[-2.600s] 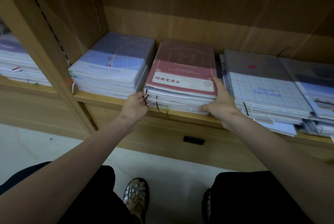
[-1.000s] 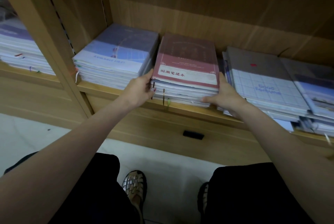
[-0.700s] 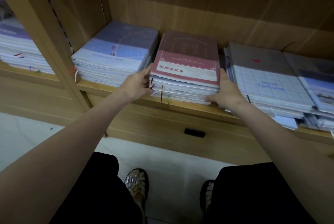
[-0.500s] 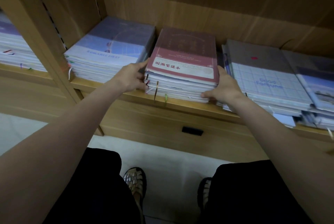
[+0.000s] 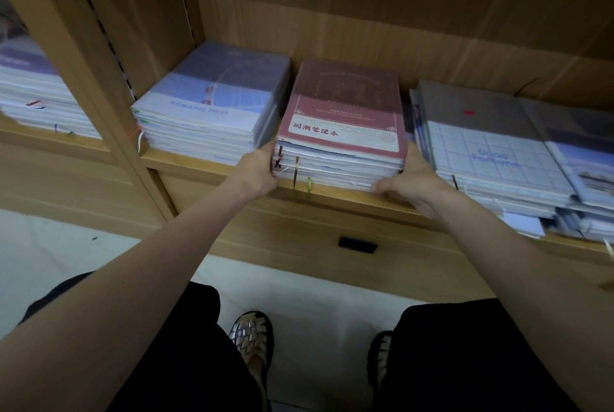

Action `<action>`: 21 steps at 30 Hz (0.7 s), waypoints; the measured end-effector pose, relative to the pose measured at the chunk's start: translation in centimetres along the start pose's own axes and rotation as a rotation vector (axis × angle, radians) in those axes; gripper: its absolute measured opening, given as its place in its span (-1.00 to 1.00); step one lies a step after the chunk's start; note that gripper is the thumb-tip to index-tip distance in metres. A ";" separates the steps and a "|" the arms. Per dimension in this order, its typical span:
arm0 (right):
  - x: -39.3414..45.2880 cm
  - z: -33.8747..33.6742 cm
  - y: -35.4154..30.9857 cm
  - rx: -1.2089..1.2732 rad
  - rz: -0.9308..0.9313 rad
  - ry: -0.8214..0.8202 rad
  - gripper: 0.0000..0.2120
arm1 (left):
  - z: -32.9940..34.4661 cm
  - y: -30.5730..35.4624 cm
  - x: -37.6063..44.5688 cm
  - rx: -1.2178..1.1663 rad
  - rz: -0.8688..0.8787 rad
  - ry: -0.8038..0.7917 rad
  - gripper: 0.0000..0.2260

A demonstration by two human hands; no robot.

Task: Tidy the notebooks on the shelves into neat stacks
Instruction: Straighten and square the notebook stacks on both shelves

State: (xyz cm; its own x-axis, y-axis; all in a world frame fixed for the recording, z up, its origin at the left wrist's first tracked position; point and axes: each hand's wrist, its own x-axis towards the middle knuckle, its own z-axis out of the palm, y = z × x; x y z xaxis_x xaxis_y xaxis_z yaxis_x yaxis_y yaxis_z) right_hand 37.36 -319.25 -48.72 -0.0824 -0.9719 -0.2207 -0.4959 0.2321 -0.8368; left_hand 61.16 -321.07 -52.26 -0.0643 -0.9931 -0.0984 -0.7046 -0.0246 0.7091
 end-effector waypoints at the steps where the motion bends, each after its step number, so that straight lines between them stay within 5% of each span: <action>1: 0.0 0.1 0.1 0.044 0.014 -0.008 -0.14 | -0.1 0.0 0.1 -0.018 -0.025 -0.007 -0.51; 4: -0.2 0.4 0.0 0.074 0.032 0.004 -0.24 | -0.6 0.1 0.0 -0.196 -0.088 -0.061 -0.70; 9: -1.2 0.7 0.3 -0.027 0.015 0.028 -0.34 | -0.8 0.4 -0.8 -0.346 -0.106 -0.090 -0.68; 16: -0.7 1.0 0.6 -0.161 -0.033 0.120 -0.45 | -0.3 0.5 0.0 -0.287 -0.115 -0.038 -0.71; 21: 0.9 0.5 -0.1 -0.039 0.055 0.117 -0.45 | 0.0 0.9 0.7 -0.279 -0.150 -0.024 -0.77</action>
State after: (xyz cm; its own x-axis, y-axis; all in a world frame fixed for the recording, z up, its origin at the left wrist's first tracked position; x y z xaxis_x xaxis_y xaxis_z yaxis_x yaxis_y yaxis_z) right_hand 37.74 -320.17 -49.06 -0.2097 -0.9563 -0.2038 -0.5207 0.2856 -0.8045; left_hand 60.48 -321.80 -51.69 0.0071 -0.9731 -0.2303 -0.4864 -0.2045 0.8494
